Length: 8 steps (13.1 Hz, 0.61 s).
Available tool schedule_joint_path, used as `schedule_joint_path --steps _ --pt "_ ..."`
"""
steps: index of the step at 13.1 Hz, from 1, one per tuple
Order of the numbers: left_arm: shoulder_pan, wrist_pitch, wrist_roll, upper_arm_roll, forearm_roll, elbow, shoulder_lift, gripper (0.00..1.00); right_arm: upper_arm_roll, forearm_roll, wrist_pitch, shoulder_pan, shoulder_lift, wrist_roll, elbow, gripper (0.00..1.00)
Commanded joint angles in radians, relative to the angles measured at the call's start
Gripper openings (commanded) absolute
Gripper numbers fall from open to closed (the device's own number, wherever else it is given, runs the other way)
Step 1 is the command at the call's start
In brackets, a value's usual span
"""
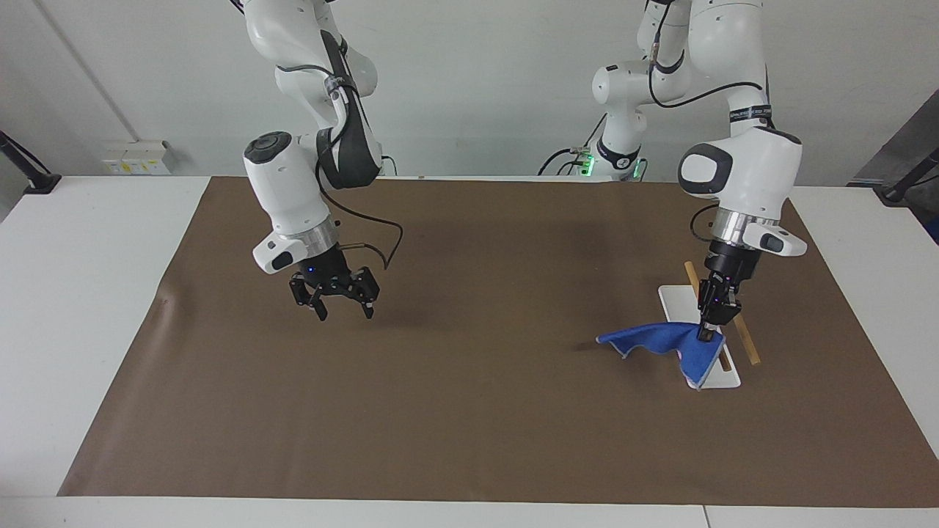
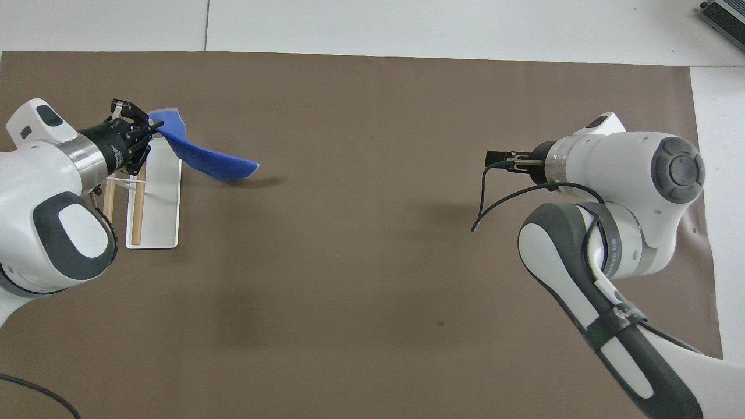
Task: Right arm passes towel to left arm to hang
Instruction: 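Carry the towel toward the sticks while the right gripper releases, withdraws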
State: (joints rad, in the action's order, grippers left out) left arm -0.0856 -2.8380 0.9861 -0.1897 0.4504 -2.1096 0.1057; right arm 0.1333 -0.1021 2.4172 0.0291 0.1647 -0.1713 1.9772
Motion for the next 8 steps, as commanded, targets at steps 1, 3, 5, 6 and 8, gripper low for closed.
schedule_joint_path --steps 1,3,5,6,8 --pt "0.006 0.135 -0.003 0.047 0.007 0.029 -0.029 0.0 0.002 0.135 -0.172 -0.005 -0.019 -0.103 -0.087 1.0" --pt "0.004 0.259 0.0 0.079 0.007 0.065 -0.049 0.0 0.002 0.156 -0.286 -0.003 -0.034 -0.148 -0.145 1.0" --pt "0.004 0.362 -0.001 0.111 0.005 0.088 -0.084 0.0 0.0 0.154 -0.389 -0.009 -0.072 -0.148 -0.19 1.0" --pt "0.004 0.411 0.0 0.124 0.005 0.098 -0.101 0.0 0.002 0.151 -0.447 -0.024 -0.101 -0.148 -0.208 1.0" --pt "0.001 0.491 0.003 0.139 0.004 0.1 -0.151 0.0 0.003 0.136 -0.525 -0.052 -0.155 -0.146 -0.215 1.0"
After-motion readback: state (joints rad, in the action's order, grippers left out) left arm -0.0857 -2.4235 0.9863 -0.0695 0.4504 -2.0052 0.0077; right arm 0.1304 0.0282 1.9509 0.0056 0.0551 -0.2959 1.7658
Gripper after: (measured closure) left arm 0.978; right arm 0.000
